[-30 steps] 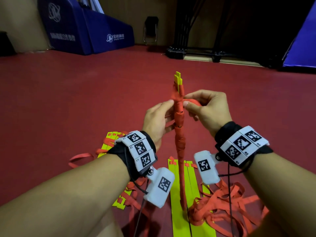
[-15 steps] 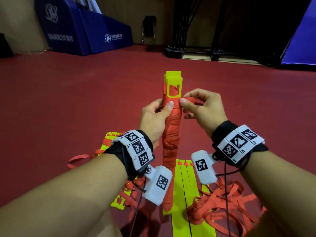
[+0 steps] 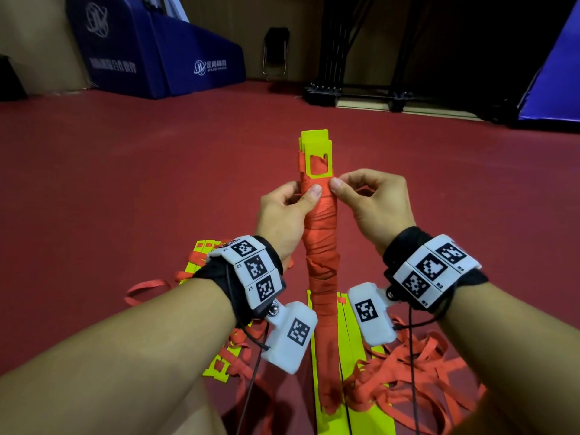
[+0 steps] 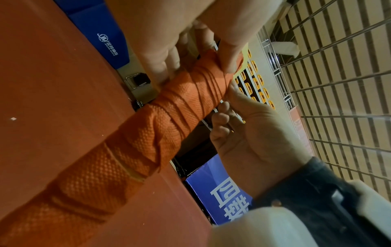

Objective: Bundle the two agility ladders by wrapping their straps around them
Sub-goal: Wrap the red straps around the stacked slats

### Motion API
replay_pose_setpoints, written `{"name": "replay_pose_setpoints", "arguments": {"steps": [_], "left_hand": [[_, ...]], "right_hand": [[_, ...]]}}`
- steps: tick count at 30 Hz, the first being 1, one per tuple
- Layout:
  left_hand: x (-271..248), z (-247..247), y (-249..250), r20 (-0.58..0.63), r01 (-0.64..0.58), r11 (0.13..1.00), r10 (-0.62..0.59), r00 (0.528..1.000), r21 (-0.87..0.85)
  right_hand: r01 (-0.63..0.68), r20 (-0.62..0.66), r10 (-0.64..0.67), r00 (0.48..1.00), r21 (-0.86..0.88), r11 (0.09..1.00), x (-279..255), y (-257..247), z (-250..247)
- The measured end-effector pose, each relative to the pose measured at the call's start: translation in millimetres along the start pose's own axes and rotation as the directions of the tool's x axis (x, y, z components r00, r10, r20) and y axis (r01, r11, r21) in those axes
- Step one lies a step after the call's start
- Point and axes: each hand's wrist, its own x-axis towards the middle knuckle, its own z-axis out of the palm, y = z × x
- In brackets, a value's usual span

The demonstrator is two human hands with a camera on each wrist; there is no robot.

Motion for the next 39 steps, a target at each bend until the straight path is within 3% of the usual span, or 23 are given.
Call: {"name": "replay_pose_setpoints", "arguments": {"steps": [14, 17, 26, 32, 36, 39], "left_hand": [[0, -6, -1, -0.038, 0.008, 0.998, -0.006, 0.999, 0.057], [-3, -7, -3, -0.056, 0.021, 0.997, -0.016, 0.998, 0.08], [-8, -15, -13, -0.142, 0.218, 0.964, -0.197, 0.97, 0.151], [-14, -30, -54, -0.276, 0.294, 0.945, -0.247, 0.929, 0.143], [-39, -49, -102, -0.345, 0.385, 0.903, -0.304, 0.888, 0.193], [-62, -69, -140, -0.338, 0.427, 0.859, -0.327, 0.882, 0.281]], "right_hand": [[0.012, 0.253, -0.002, 0.968, -0.037, 0.999, -9, 1, 4], [-0.051, 0.284, 0.045, 0.958, 0.013, 0.999, -13, 5, 10], [-0.235, 0.303, 0.22, 0.927, 0.013, 0.972, -18, 26, 34], [-0.325, 0.291, 0.322, 0.901, -0.04, 0.945, -41, 56, 56], [-0.416, 0.312, 0.422, 0.851, -0.091, 0.905, -76, 97, 68], [-0.459, 0.335, 0.478, 0.812, -0.14, 0.877, -108, 125, 79]]}}
